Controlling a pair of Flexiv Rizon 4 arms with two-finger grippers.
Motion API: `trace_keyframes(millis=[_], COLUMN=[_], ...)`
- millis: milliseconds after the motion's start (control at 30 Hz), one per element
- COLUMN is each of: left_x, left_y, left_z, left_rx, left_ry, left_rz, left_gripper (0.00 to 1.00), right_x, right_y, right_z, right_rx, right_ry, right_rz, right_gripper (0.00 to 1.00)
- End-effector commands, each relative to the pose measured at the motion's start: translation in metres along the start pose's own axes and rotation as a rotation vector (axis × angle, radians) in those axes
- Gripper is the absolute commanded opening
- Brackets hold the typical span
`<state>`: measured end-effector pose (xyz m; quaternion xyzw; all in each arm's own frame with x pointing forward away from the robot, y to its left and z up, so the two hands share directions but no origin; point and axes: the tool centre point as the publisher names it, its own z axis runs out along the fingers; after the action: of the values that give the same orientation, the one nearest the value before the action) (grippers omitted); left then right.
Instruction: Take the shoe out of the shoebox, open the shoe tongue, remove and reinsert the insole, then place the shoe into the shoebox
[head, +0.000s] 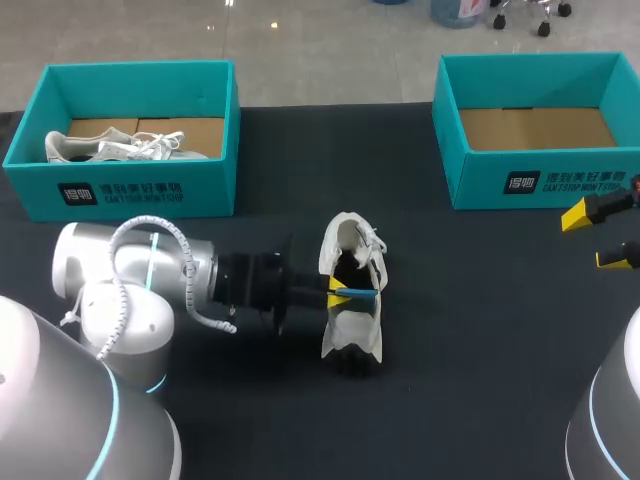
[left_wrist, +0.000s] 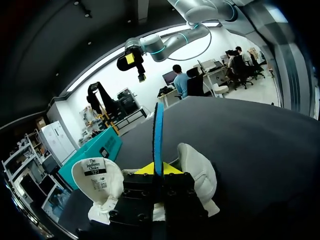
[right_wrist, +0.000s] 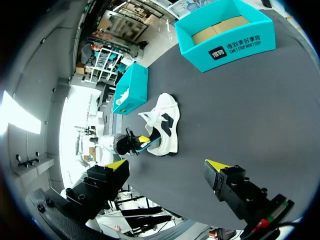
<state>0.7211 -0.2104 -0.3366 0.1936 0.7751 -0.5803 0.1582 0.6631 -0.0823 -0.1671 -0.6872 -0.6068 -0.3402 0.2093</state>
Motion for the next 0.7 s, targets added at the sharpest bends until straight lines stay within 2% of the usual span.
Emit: trace_keyframes(millis=[33, 367, 533, 567, 600, 700], left_x=[-0.007, -0.017, -0.019, -0.018, -0.017, -0.013], left_y=[0.011, 0.034, 0.031, 0.028, 0.025, 0.017], left_z=[0.016, 0.017, 0.015, 0.014, 0.013, 0.009], left_rx=[-0.006, -0.021, -0.019, -0.016, -0.012, -0.006], left_ry=[0.012, -0.012, -0.026, -0.028, -0.029, -0.026], left_rz=[-0.002, 0.01, 0.011, 0.013, 0.014, 0.015], left_gripper=[0.0, 0.0, 0.0, 0.05, 0.26, 0.3], right_x=[0.0, 0.0, 0.0, 0.0, 0.0, 0.0], right_y=[-0.01, -0.01, -0.01, -0.01, -0.01, -0.01], right_z=[-0.003, -0.003, -0.003, -0.003, -0.003, -0.003], right_rx=[-0.044, -0.044, -0.044, -0.044, -0.044, -0.044], right_ry=[-0.003, -0.003, -0.003, -0.003, -0.003, -0.003], right_rz=[0.002, 0.002, 0.002, 0.002, 0.002, 0.002], right_gripper=[1.0, 1.0, 1.0, 1.0, 1.0, 1.0])
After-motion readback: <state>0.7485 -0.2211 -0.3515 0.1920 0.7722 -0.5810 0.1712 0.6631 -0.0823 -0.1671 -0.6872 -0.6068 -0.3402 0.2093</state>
